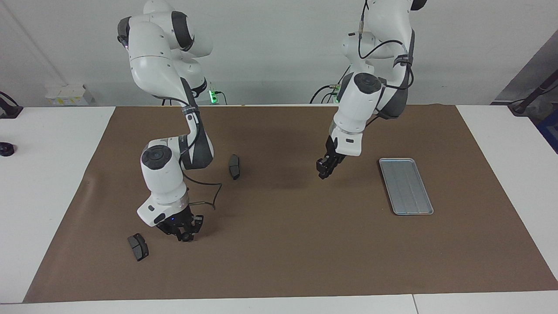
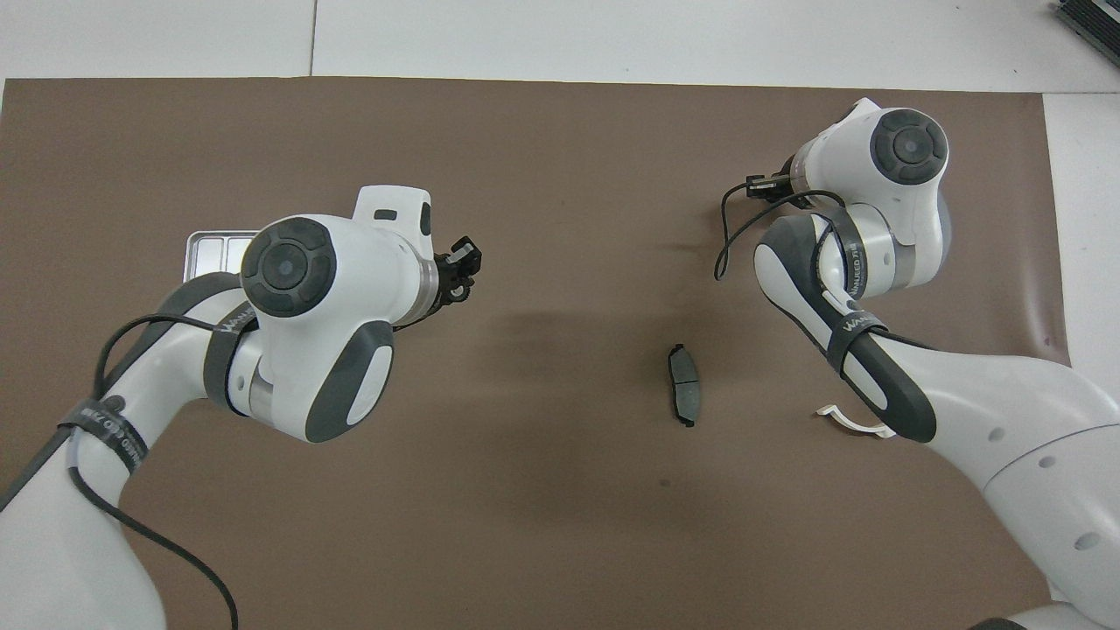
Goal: Place bearing gear from tray to pile
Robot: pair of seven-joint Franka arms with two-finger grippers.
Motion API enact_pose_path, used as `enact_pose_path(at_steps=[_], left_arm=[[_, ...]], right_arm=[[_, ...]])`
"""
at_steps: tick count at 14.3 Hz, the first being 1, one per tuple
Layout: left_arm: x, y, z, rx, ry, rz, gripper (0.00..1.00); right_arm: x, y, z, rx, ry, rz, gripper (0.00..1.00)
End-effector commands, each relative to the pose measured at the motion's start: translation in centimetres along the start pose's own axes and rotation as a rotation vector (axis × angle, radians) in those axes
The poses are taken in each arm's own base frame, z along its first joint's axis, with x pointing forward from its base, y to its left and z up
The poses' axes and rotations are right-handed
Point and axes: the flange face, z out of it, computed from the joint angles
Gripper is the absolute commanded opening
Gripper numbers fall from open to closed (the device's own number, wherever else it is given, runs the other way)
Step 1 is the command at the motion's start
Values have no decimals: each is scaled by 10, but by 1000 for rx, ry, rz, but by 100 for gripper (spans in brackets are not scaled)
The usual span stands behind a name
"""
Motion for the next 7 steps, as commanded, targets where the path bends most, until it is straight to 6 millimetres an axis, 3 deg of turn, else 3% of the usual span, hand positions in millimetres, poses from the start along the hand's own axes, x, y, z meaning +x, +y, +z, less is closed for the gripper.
enact_pose_path(at_steps=[1,2,3,4,5,6,7], left_arm=[[-15,10,48,-1,15,-20,0],[-22,14,66,-16,37,-17,0],[-28,16,76,-24,52,-17,0],[-29,15,79,-21,57,-18,21],[-27,15,78,-20,61,-10,78],[-25,16,76,-6,63,-10,100],[-24,18,70,15,63,-7,100]], right_arm=[[1,-3,0,10,19,-10,51],[1,-4,0,11,19,6,76],[1,-5,0,12,19,23,85],[0,-8,0,13,18,34,90],[0,-12,-1,14,18,40,95],[0,-18,-1,16,16,50,95],[-1,-22,-1,16,12,61,95]])
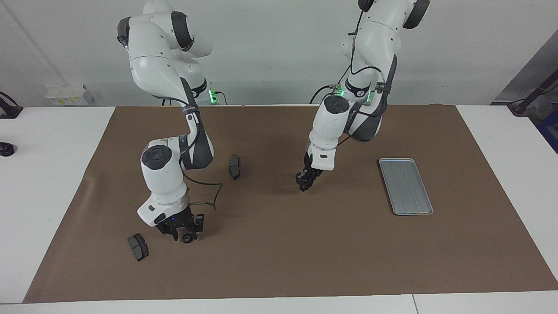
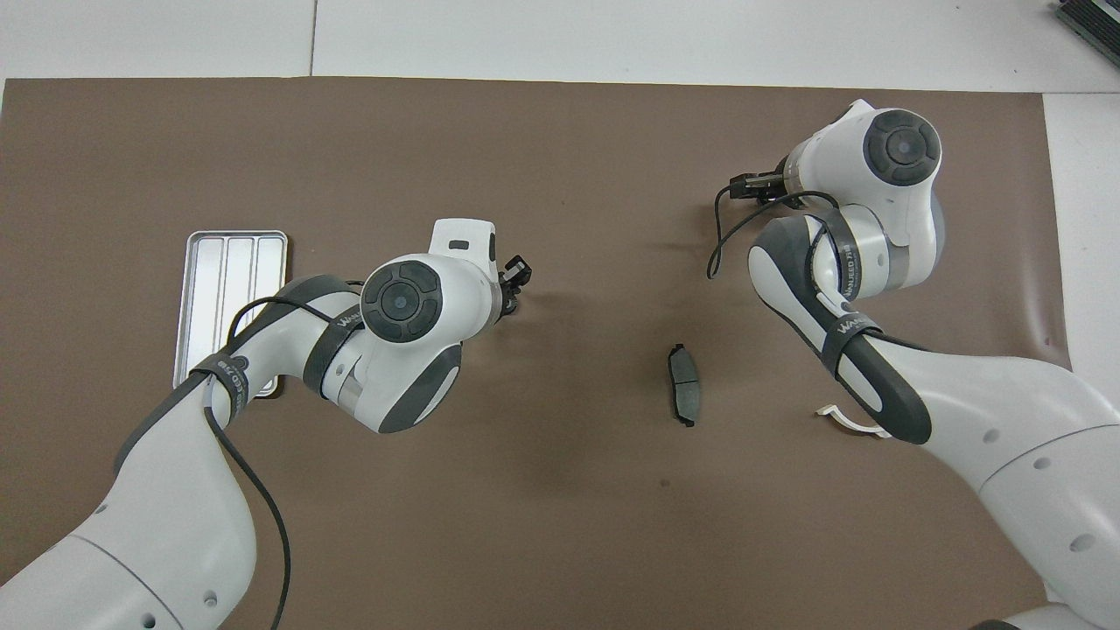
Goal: Place bearing gear from tray to pile
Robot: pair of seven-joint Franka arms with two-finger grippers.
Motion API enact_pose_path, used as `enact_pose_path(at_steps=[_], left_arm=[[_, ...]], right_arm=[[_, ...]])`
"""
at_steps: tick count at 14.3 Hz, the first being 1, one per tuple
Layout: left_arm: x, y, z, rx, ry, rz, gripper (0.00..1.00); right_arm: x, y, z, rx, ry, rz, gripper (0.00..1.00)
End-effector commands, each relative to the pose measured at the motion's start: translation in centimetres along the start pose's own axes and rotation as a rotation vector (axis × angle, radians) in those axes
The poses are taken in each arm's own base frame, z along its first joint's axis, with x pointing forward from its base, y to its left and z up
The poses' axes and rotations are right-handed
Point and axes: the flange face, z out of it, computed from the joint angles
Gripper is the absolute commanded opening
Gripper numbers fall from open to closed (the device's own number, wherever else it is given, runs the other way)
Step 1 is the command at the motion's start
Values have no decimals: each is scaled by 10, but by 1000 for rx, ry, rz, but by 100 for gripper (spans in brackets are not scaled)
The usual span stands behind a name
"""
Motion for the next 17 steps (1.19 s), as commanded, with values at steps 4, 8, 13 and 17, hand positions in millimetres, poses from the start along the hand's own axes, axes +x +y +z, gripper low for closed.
enact_pose_path(at_steps=[4,8,13,17], left_arm=[[35,-5,-79,82,85,33,100],[90,-42,-134,170,124,167,100],[155,-101,-186,187,42,373,100],[200,-171,-239,201,-63,650,100]], right_arm=[[-9,-63,-6,25,10,55,94],[-37,-160,-12,59,1,54,93],[-81,-261,-30,92,-9,-17,82],[-115,-317,-38,96,-19,-57,75]])
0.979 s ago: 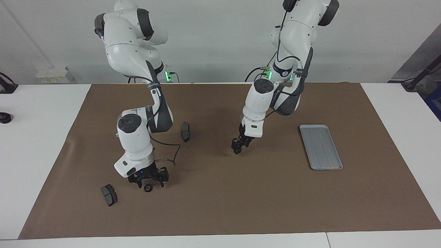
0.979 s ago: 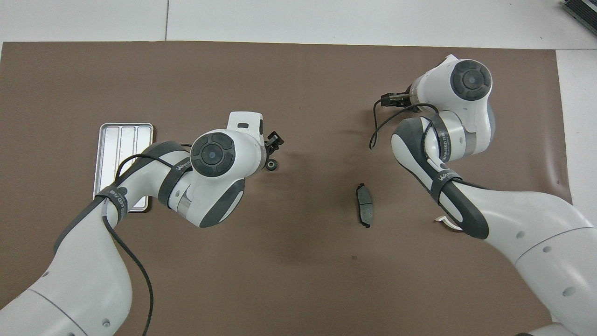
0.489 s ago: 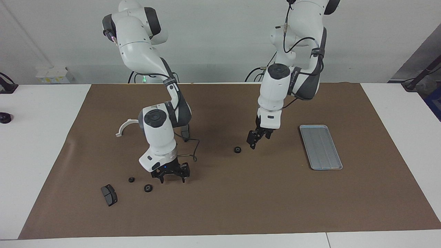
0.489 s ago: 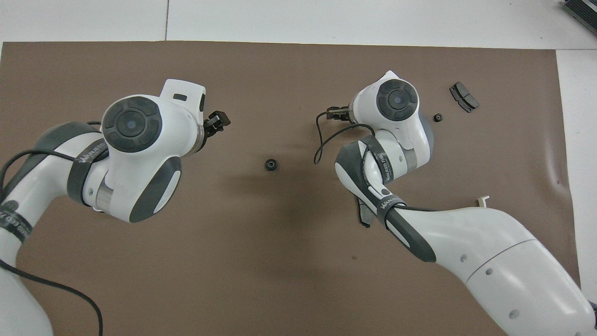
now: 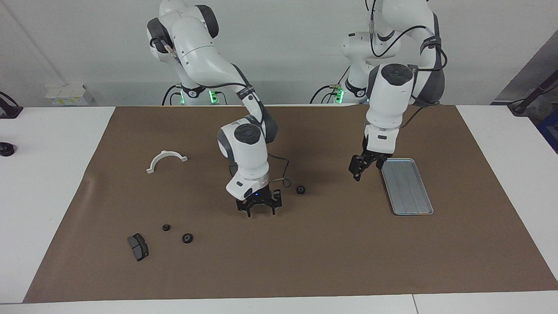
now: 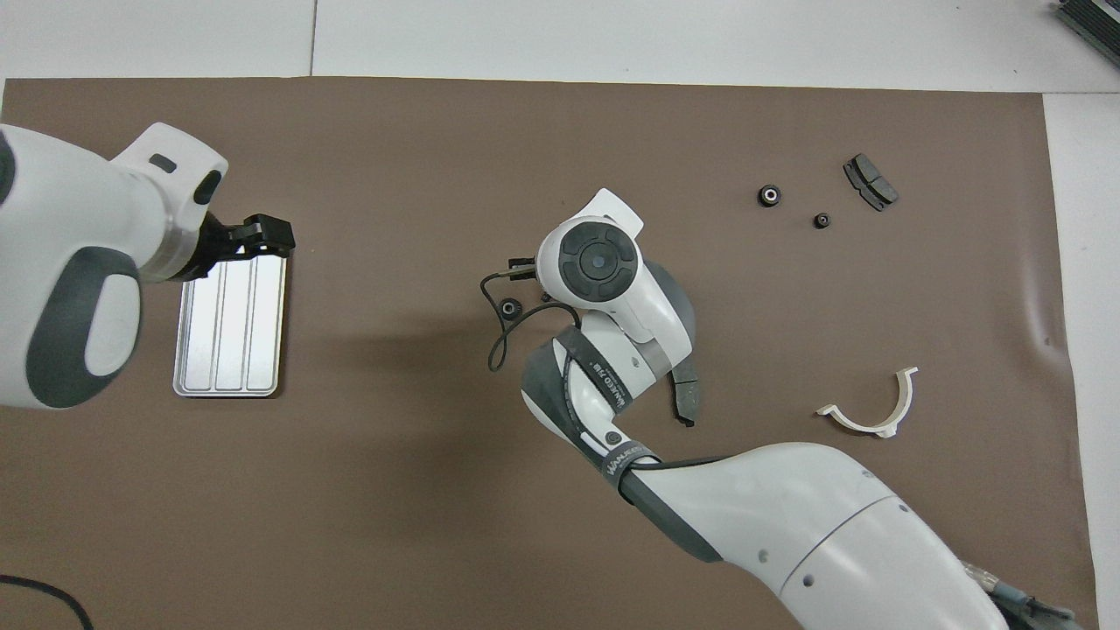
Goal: Place bearing gear from tray to pile
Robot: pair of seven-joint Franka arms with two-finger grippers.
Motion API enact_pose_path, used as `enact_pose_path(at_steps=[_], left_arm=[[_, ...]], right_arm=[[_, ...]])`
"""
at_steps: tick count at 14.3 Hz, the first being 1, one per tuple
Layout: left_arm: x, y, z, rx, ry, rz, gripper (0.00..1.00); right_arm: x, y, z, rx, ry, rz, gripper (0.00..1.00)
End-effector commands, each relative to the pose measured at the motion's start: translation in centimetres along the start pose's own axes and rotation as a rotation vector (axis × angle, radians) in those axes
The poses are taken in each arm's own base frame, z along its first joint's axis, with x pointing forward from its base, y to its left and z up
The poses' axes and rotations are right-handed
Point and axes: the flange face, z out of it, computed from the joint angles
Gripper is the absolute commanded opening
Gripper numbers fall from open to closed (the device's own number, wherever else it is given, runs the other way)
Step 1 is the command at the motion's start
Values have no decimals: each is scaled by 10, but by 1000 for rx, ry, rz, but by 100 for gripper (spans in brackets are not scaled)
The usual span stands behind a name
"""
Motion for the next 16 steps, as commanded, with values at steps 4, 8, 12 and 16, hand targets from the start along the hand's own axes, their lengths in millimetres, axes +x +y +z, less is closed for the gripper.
enact_pose_path(at_steps=[4,8,12,16], left_arm=[[-13,-48,-81,-9,-57,221,100],[-34,-42,-112,-10,-82,228,100],[-34,-40,-121,-53,-74,230,100],[-37,-43,-147,-27,-131,235,100]], right_arm=[[-34,-44,0,-14,-21,-15,70],[-46,-58,1,-20,-33,-45,61],[-44,-54,3,-44,-12,-75,47],[-43,-52,4,-44,-10,-75,39]])
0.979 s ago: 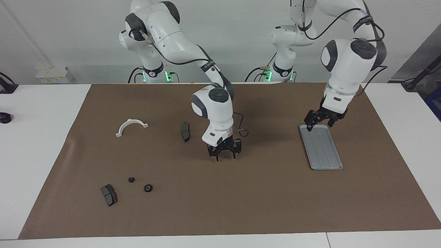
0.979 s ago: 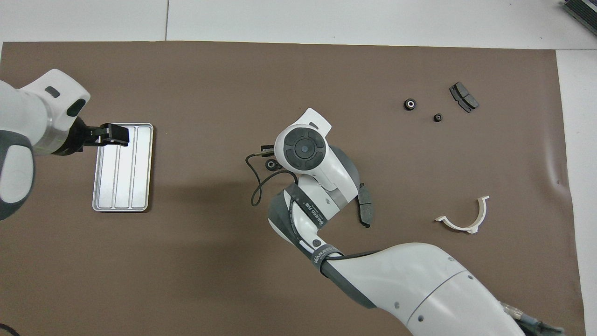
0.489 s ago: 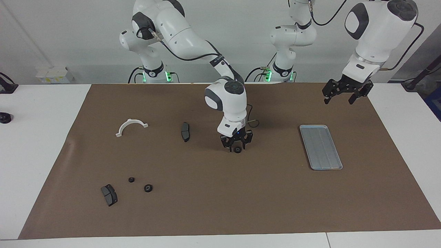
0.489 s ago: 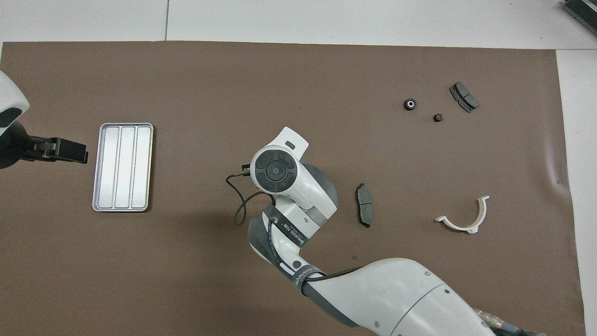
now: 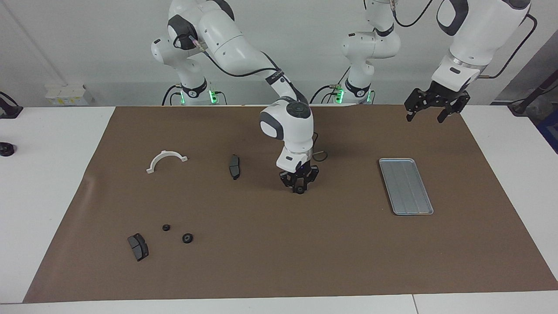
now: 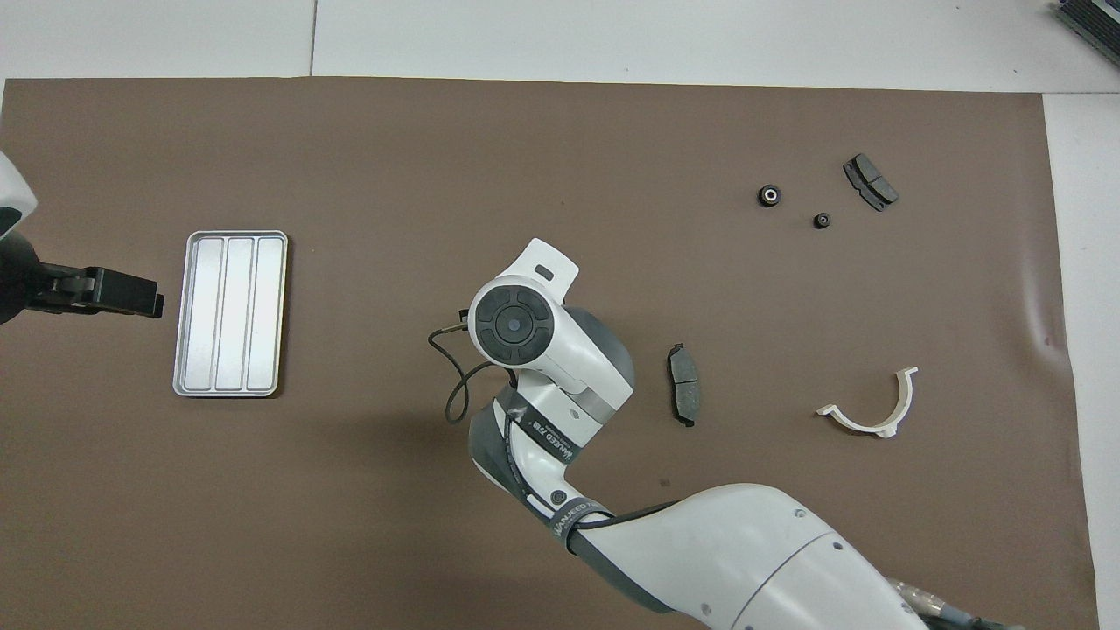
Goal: Place bearing gear from tray to pile
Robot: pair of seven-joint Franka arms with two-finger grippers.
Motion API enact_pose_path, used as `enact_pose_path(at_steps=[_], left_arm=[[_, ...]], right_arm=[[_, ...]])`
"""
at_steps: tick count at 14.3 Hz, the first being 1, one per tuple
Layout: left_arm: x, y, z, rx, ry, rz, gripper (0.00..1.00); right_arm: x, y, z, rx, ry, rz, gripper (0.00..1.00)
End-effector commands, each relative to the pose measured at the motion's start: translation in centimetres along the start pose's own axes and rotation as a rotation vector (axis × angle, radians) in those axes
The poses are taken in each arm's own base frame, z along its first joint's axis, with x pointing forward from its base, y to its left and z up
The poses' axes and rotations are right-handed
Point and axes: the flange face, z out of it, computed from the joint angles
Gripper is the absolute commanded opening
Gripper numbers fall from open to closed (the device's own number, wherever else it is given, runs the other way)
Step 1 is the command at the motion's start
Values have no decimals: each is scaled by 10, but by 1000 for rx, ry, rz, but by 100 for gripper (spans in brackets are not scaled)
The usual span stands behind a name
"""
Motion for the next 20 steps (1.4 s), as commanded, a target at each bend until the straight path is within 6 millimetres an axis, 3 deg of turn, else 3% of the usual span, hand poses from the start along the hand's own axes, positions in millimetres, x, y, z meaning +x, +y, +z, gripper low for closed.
enact_pose_path(at_steps=[1,3,7,11,15,20], left_arm=[[-3,-5,-15,14,-39,14,100],[-3,-2,-14,12,-32,29,100],[-7,-2,-8,8,-39,23,100],[-9,-19,-6,7,-46,-11,100],[-9,-19,-6,8,-46,-11,100],[-10,-20,-6,6,-46,-13,100]], right_arm=[[-1,4,1,-16,7,3,38],[0,7,1,-16,9,1,35],[3,13,1,-22,6,6,8],[25,44,-5,-51,13,31,4],[45,110,-9,-124,-51,-2,3],[68,239,-52,-168,-132,-18,3]])
